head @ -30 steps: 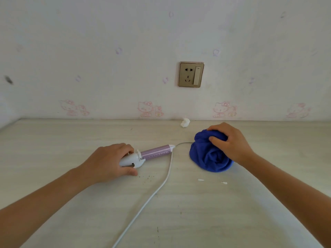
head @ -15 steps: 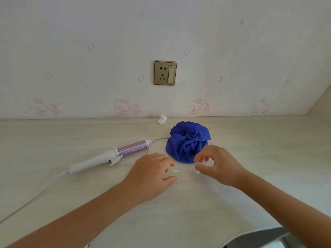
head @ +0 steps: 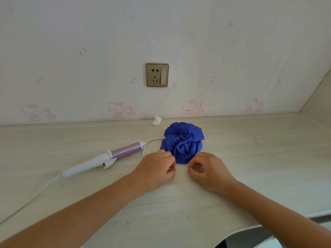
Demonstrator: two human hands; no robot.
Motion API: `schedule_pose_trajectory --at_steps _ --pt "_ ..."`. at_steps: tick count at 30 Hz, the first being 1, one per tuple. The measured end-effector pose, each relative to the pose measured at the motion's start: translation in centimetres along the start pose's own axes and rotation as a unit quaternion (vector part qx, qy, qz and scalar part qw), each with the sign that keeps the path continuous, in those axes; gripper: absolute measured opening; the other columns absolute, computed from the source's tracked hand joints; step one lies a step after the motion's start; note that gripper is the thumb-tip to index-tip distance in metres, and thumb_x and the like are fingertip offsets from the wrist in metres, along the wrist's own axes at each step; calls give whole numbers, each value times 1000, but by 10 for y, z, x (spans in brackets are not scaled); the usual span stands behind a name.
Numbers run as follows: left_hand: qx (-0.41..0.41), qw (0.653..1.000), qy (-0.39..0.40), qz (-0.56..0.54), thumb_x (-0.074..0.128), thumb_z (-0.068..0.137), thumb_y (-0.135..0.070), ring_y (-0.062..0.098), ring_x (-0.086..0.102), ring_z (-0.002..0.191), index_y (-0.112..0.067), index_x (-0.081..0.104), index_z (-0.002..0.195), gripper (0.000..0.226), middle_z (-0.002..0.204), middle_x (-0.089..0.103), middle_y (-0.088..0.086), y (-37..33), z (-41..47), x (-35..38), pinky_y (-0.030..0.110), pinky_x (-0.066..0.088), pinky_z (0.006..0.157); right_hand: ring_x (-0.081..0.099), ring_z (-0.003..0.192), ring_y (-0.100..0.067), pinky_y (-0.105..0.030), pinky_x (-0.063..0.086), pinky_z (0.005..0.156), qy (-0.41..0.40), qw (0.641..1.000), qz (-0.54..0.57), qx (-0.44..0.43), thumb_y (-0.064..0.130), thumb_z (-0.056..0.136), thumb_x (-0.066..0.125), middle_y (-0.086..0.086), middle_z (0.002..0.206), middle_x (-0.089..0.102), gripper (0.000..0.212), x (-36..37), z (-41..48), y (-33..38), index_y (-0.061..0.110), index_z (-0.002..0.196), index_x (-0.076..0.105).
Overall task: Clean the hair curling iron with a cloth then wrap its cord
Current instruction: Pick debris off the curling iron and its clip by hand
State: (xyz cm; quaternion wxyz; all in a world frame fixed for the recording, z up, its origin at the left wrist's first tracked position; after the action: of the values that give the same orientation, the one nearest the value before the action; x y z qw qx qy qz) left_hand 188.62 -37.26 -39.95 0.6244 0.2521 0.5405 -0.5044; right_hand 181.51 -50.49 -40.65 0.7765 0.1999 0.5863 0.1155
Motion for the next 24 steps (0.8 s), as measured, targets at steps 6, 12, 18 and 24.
schedule_pose_trajectory --at_steps 6,12,18,24 --pt "37 995 -83 -36 63 95 -22 8 51 74 -19 58 85 11 79 58 -15 -12 -23 -46 23 38 65 63 76 -9 -22 50 69 -22 993 112 -19 20 89 69 16 79 68 14 -14 -5 20 33 85 67" --pt "23 991 -120 -47 65 90 -16 13 60 68 -20 64 93 5 75 62 -8 -15 -49 -75 31 47 58 57 70 -14 -27 49 64 -21 985 134 -109 27 93 64 12 74 61 12 -18 -8 63 28 83 71" --pt "-12 993 -105 -61 62 96 -29 15 52 64 -20 68 83 17 68 59 -6 -7 -51 -71 26 38 55 45 60 -12 -20 32 54 -13 989 67 -132 37 91 61 11 63 47 26 -10 4 87 23 70 58" --pt "-74 992 -70 -74 52 96 -39 21 51 61 -18 56 71 33 60 49 -1 14 -52 -67 35 40 57 30 53 -16 -31 24 51 11 988 0 -154 32 91 56 -2 55 40 38 -1 19 99 11 61 42"
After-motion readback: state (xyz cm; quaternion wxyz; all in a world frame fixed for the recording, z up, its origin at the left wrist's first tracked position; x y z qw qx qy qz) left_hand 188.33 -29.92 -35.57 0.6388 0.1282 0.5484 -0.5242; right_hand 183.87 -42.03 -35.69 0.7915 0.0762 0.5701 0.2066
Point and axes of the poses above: each hand's wrist, its own z-axis towards the middle knuckle, its own x-axis out of the palm, y = z × x, the point moved 9 cm from there along z, towards the middle knuckle
